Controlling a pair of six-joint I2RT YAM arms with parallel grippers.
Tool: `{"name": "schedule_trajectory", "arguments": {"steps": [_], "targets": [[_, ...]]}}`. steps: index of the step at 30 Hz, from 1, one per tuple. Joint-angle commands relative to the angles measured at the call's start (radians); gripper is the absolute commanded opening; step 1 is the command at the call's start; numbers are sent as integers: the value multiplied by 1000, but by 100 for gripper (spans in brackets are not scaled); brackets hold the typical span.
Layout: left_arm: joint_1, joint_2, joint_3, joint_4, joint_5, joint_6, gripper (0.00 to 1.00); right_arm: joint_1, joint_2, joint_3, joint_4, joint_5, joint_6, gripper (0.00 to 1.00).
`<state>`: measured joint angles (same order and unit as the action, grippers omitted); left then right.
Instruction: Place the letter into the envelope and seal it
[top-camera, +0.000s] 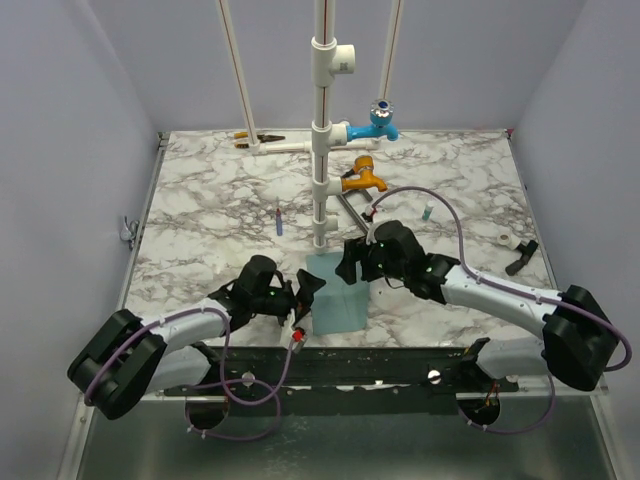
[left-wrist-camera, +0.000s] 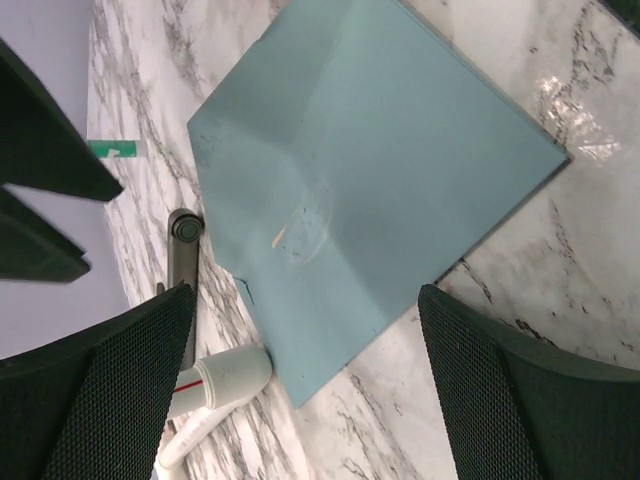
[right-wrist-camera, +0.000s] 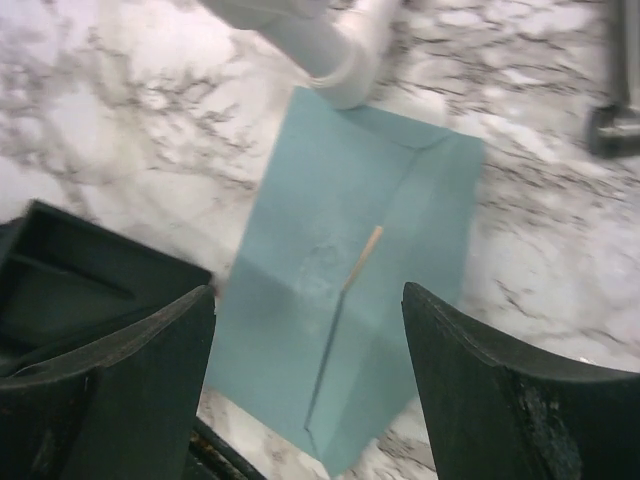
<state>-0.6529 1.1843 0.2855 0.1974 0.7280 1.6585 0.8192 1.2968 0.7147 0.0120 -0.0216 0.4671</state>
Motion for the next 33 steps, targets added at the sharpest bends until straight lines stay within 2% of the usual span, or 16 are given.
{"name": "schedule_trajectory", "arguments": {"steps": [1, 8, 14, 17, 22, 26, 29, 33], "targets": [[-12, -69, -6, -7, -18, -137, 93, -4, -40, 62, -322, 218, -17, 81], [-14, -209, -16, -8, -44, -388, 96, -77, -110, 132, -530, 368, -43, 94], [-14, -357, -32, 0, -81, -689, 97, -349, -88, 217, -598, 297, -155, 100], [-7, -456, -47, 29, -104, -900, 99, -470, -63, 247, -580, 244, -213, 100], [31, -583, -75, 81, -96, -1173, 99, -596, 68, 316, -499, 242, -278, 99], [103, -667, -105, 177, -125, -1411, 99, -621, 227, 411, -458, 258, -333, 94], [157, -730, -141, 255, -155, -1560, 99, -657, 338, 519, -487, 213, -339, 86], [243, -796, -183, 319, -180, -1717, 99, -661, 424, 578, -458, 221, -356, 85]]}}
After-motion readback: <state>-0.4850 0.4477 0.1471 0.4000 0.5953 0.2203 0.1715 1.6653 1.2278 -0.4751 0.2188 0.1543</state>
